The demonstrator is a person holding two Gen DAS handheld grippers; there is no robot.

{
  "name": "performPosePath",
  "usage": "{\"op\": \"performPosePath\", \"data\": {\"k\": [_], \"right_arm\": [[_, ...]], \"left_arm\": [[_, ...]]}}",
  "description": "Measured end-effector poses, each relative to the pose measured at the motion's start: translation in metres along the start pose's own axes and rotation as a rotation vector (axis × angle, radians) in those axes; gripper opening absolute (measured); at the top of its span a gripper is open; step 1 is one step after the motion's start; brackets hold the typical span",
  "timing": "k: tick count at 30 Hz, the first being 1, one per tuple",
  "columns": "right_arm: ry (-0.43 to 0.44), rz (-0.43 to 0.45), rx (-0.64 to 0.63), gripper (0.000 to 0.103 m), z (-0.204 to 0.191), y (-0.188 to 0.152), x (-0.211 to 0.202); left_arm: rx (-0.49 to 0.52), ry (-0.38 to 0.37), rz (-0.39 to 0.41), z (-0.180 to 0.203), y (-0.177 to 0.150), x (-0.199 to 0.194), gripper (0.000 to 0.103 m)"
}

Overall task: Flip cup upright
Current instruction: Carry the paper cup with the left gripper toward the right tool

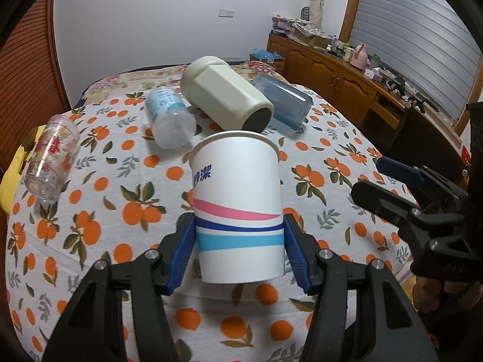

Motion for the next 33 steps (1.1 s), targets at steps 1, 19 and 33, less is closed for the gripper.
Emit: {"op": "performPosePath", "data": {"k": [1, 19, 33], "right_arm": [[-0.001, -0.002, 0.001, 0.085, 0.000, -0.001, 0.000], [0.004, -0.017, 0.010, 0.085, 0.001, -0.006, 0.001], [0.020, -0.042, -0.005, 0.085, -0.023, -0.001, 0.002]], "left_arm": [[-0.002, -0.003, -0.001, 0.002, 0.000, 0.001, 0.057], [-0.025, 0.010, -0.015, 0.002, 0.000, 0.010, 0.064], [-0.057, 0.021, 0.060, -0.021, 0.001, -0.030, 0.073]]}}
Point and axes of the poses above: each gripper's, at about its wrist camera, not at the fingertips, and x roughly the way its jaws point, z to its right, y to its top, the point moved 2 cm from there along x, roughly the way its jaws point, and after that the axes turned 5 degrees about -x, right-handed, at the moved point
